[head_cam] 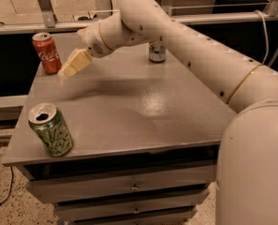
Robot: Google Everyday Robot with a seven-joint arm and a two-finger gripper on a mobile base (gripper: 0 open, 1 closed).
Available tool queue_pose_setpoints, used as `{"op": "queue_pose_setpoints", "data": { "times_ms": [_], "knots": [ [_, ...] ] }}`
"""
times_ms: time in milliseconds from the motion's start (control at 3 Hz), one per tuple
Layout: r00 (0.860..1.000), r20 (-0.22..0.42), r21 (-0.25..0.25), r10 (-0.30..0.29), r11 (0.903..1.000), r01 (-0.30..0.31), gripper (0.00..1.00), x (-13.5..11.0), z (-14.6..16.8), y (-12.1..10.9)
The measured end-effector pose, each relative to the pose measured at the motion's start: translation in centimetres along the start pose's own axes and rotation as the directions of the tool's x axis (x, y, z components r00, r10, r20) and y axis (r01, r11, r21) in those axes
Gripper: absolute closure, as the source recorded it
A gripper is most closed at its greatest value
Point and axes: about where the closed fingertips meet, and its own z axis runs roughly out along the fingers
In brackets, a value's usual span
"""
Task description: Knock coke can over
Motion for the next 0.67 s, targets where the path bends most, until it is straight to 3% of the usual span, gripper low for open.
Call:
{"op": "queue_pose_setpoints", "data": {
  "times_ms": [333, 667],
  "knots": [
    [0.994, 0.105, 0.093, 0.041, 0.9944, -0.05, 0.0, -1.8, 5.0, -1.8],
    [0.98, 0.188, 0.155, 0.061, 0.9837, -0.091, 0.0, -3.0, 7.9, -3.3]
  ]
}}
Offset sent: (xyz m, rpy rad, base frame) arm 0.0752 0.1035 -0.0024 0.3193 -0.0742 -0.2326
